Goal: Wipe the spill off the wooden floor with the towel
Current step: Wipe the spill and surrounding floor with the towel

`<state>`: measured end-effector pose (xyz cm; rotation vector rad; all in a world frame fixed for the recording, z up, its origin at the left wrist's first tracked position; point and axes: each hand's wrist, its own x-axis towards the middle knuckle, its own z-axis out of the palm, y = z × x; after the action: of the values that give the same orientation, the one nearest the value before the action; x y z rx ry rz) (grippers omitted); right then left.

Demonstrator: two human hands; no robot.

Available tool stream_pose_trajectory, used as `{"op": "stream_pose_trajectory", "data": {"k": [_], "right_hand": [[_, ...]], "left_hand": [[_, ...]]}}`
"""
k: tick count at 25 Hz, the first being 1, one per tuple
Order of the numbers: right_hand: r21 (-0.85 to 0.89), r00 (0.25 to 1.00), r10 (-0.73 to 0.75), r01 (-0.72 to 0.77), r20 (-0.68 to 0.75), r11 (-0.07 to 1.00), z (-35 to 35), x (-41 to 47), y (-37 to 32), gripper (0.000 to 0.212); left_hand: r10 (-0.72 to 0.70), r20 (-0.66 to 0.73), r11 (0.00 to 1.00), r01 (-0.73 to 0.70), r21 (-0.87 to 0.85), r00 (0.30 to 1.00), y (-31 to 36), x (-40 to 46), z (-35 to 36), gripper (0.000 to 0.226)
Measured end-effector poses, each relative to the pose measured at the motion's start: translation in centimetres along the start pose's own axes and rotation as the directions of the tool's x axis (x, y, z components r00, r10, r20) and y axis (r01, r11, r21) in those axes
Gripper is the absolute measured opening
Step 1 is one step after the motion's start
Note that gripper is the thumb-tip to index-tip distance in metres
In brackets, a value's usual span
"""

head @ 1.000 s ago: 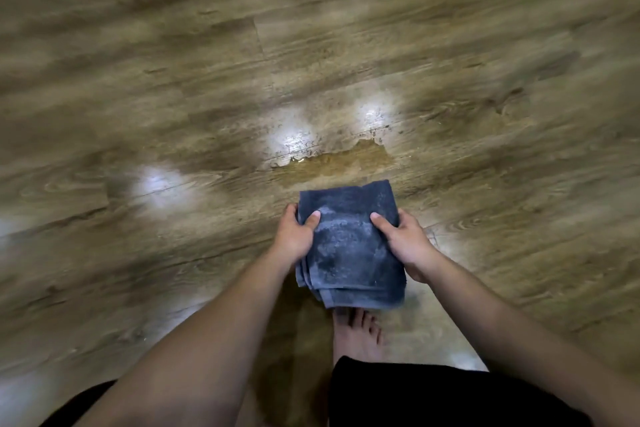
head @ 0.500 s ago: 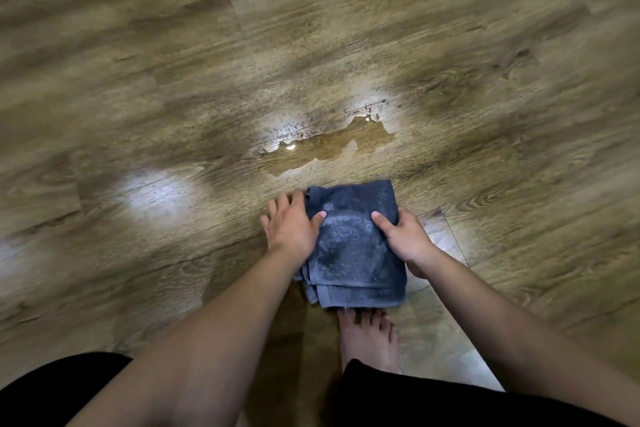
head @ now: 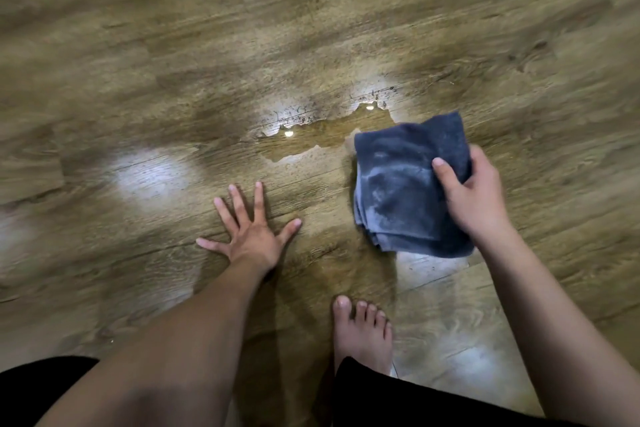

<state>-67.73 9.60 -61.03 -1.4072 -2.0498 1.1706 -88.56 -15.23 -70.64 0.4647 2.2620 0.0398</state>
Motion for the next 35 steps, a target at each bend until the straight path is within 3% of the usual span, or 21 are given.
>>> {"op": "stream_pose_trajectory", "data": {"k": [3, 5, 7, 9, 10, 13, 15, 18, 21, 23, 26, 28, 35], "right_hand": [[-0.245, 0.935, -0.354, 0.347, 0.018, 0.905, -0.7, -0.5, -1.2, 0.022], [-0.440, 0.818, -0.530, 0.570, 0.223, 0.694, 1.2, -2.0, -1.1, 0.040], [-0.530, 0.717, -0.426, 0.696, 0.552, 0.484, 4.3, -5.6, 0.2, 0.056], [-0.546, 0.650, -0.188, 0.735, 0.737, 0.401, 6.2, -9.4, 1.4, 0.059], [-0.563, 0.671, -0.169, 0.712, 0.722, 0.419, 6.6, -10.1, 2.0, 0.061], [-0.625, 0.785, -0.295, 0.615, 0.545, 0.481, 7.8, -8.5, 2.2, 0.077], [-0.675, 0.827, -0.166, 0.539, 0.537, 0.503, 9.4, -6.0, 1.5, 0.103], [-0.711, 0.808, 0.025, 0.503, 0.589, 0.492, 11.6, -5.0, 2.3, 0.122], [-0.709, 0.810, 0.008, 0.508, 0.586, 0.490, 11.2, -6.4, 3.9, 0.118], [-0.715, 0.855, -0.030, 0.451, 0.517, 0.534, 10.2, -7.6, 5.3, 0.110], [-0.801, 0.965, 0.080, 0.159, 0.249, 0.577, 7.7, -8.0, 8.0, 0.095], [-0.814, 0.985, 0.146, -0.006, 0.097, 0.581, 5.6, -7.0, 9.3, 0.085], [-0.751, 0.994, 0.111, -0.078, -0.006, 0.656, 6.3, 0.3, 8.7, 0.068]], "left_hand": [[0.009, -0.003, 1.000, -0.009, 0.001, 1.000, 0.0, -0.2, 0.0, 0.110], [0.004, 0.001, 1.000, -0.004, -0.001, 1.000, -0.1, -0.3, -0.1, 0.108], [0.006, -0.005, 1.000, -0.006, -0.001, 1.000, -0.2, -0.3, 0.1, 0.103], [0.009, 0.001, 1.000, -0.009, -0.019, 1.000, -0.2, -0.1, 0.1, 0.092], [0.012, 0.002, 1.000, -0.012, -0.025, 1.000, -0.2, 0.0, 0.2, 0.087], [0.011, -0.019, 0.999, -0.012, -0.036, 1.000, 0.2, 0.0, 0.3, 0.083], [0.009, -0.057, 0.998, -0.013, -0.057, 0.998, 0.7, 0.2, 0.2, 0.086], [-0.023, -0.109, 0.994, 0.012, -0.107, 0.994, 1.4, 1.3, -1.8, 0.099], [-0.067, -0.066, 0.991, 0.059, -0.118, 0.996, 1.5, 3.2, -5.4, 0.120], [-0.099, 0.005, 0.989, 0.099, -0.105, 0.995, 0.8, 4.4, -7.1, 0.130], [-0.131, 0.114, 0.981, 0.145, -0.126, 0.985, -0.8, 5.2, -7.8, 0.134], [-0.096, 0.148, 0.989, 0.111, -0.099, 0.984, -1.5, 5.2, -7.6, 0.133], [-0.073, 0.147, 0.991, 0.088, -0.098, 0.986, -1.3, 4.9, -7.7, 0.132]]}}
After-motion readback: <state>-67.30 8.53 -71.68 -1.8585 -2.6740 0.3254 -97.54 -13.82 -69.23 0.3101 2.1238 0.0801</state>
